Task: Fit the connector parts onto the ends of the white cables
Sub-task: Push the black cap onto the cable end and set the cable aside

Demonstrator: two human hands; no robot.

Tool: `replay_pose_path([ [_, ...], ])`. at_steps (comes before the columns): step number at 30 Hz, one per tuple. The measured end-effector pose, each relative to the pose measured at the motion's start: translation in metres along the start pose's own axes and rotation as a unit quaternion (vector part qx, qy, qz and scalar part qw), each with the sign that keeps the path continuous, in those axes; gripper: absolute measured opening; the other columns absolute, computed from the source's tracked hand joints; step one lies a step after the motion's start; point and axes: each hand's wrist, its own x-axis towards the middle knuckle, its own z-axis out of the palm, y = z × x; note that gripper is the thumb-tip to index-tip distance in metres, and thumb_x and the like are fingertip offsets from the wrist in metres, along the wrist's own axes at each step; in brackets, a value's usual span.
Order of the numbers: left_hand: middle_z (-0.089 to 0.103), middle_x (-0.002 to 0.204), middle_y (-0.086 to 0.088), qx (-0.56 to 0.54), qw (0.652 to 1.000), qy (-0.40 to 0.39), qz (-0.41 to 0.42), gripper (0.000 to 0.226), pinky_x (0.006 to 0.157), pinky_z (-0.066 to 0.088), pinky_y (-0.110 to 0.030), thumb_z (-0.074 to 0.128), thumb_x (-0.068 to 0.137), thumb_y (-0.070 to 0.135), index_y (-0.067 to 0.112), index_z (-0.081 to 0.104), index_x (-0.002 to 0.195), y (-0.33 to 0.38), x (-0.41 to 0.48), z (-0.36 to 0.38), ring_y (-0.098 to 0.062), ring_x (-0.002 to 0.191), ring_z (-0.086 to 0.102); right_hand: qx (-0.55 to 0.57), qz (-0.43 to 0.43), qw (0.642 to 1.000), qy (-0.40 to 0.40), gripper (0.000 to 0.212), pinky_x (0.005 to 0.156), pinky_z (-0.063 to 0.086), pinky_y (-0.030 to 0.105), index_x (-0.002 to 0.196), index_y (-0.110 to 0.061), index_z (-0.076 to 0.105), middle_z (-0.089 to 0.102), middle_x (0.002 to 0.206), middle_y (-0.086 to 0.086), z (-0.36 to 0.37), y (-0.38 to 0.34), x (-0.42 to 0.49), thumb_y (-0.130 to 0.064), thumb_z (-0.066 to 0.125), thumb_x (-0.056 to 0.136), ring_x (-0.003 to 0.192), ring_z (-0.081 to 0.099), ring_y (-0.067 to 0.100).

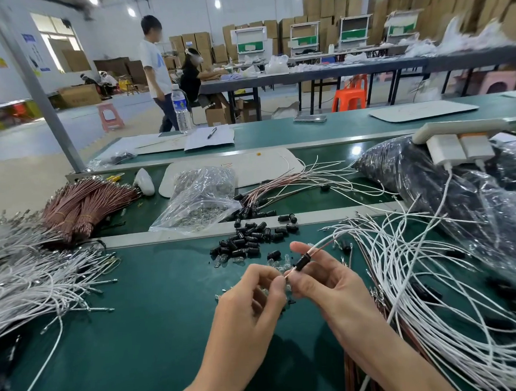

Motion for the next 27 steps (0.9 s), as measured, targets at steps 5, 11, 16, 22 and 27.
replay_pose_path([
  [5, 0.065, 0.072, 0.003, -0.046, 0.999, 0.0, -0.014, 0.027, 0.053, 0.05, -0.03, 0.047, 0.097, 0.056, 0.034, 0.061, 0.09, 0.002, 0.0, 0.002, -0.019, 0.058, 0.058, -0.015, -0.014, 1.0, 0.009, 0.044, 0.079, 0.052, 0.015, 0.117, -0.037, 0.072, 0.07, 0.077, -0.003, -0.001, -0.003, -0.002, -0.025, 0.081, 0.076, 0.076, 0.068, 0.01],
  [11, 0.066, 0.076, 0.005, -0.015, 0.999, -0.031, -0.014, 0.028, 0.06, 0.051, -0.035, 0.036, 0.098, 0.058, 0.038, 0.053, 0.091, 0.0, -0.002, 0.003, -0.015, 0.061, 0.061, -0.03, -0.015, 0.999, 0.012, 0.054, 0.081, 0.052, 0.015, 0.125, -0.031, 0.066, 0.071, 0.078, -0.003, 0.001, -0.005, -0.002, -0.024, 0.08, 0.073, 0.079, 0.07, 0.01],
  [16, 0.065, 0.079, 0.011, 0.043, 0.998, -0.032, -0.019, 0.039, 0.064, 0.049, -0.032, 0.019, 0.094, 0.073, 0.042, 0.043, 0.092, -0.003, -0.003, 0.003, -0.012, 0.064, 0.061, -0.023, 0.007, 1.0, 0.015, 0.046, 0.082, 0.057, 0.023, 0.12, -0.027, 0.071, 0.075, 0.087, 0.005, 0.006, -0.003, -0.003, -0.028, 0.08, 0.075, 0.085, 0.073, 0.017],
  [22, 0.062, 0.076, 0.01, 0.051, 0.998, -0.029, -0.011, 0.035, 0.063, 0.049, -0.039, 0.022, 0.097, 0.065, 0.037, 0.043, 0.094, -0.003, -0.003, 0.002, -0.014, 0.063, 0.058, -0.055, 0.038, 0.998, -0.007, 0.021, 0.069, 0.053, 0.018, 0.091, -0.02, 0.08, 0.074, 0.079, -0.002, 0.009, -0.003, -0.007, -0.037, 0.076, 0.08, 0.072, 0.065, 0.007],
  [27, 0.063, 0.073, 0.007, 0.001, 0.999, -0.026, -0.018, 0.032, 0.059, 0.046, -0.027, 0.031, 0.1, 0.058, 0.034, 0.049, 0.09, -0.002, -0.002, 0.003, -0.014, 0.063, 0.058, -0.032, 0.049, 0.998, -0.016, 0.019, 0.074, 0.056, 0.021, 0.093, -0.018, 0.08, 0.077, 0.089, 0.004, 0.008, -0.003, -0.006, -0.033, 0.077, 0.082, 0.08, 0.07, 0.012],
])
